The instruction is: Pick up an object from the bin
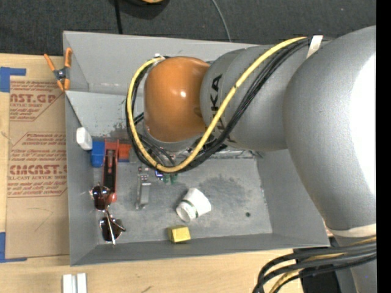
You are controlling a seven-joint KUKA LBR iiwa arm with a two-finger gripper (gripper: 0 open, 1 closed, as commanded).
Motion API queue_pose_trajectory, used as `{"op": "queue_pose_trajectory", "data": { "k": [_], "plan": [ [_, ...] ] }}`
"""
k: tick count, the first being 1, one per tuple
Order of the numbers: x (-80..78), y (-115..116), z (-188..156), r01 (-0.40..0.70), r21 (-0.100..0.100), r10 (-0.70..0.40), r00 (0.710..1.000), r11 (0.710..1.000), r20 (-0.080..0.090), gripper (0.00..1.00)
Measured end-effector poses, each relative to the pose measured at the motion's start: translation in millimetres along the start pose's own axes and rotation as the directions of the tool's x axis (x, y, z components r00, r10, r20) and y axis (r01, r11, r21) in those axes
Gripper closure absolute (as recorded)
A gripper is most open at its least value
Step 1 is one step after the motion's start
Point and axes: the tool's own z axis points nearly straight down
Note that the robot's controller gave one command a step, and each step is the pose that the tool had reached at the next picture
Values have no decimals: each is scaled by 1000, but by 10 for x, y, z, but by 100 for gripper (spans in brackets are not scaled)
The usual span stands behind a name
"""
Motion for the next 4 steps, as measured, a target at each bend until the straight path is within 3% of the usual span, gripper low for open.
{"op": "queue_pose_trajectory", "data": {
  "k": [1,2,3,4],
  "plan": [
    [-20,-8,-47,-2,-1,2,1000,1000,7,0],
    [-38,-69,-199,-45,-1,45,999,999,3,0],
    [-255,-45,-159,-1,-3,1,1000,1000,13,0],
    [-147,-365,261,90,-3,-90,996,996,8,0]
  ]
}}
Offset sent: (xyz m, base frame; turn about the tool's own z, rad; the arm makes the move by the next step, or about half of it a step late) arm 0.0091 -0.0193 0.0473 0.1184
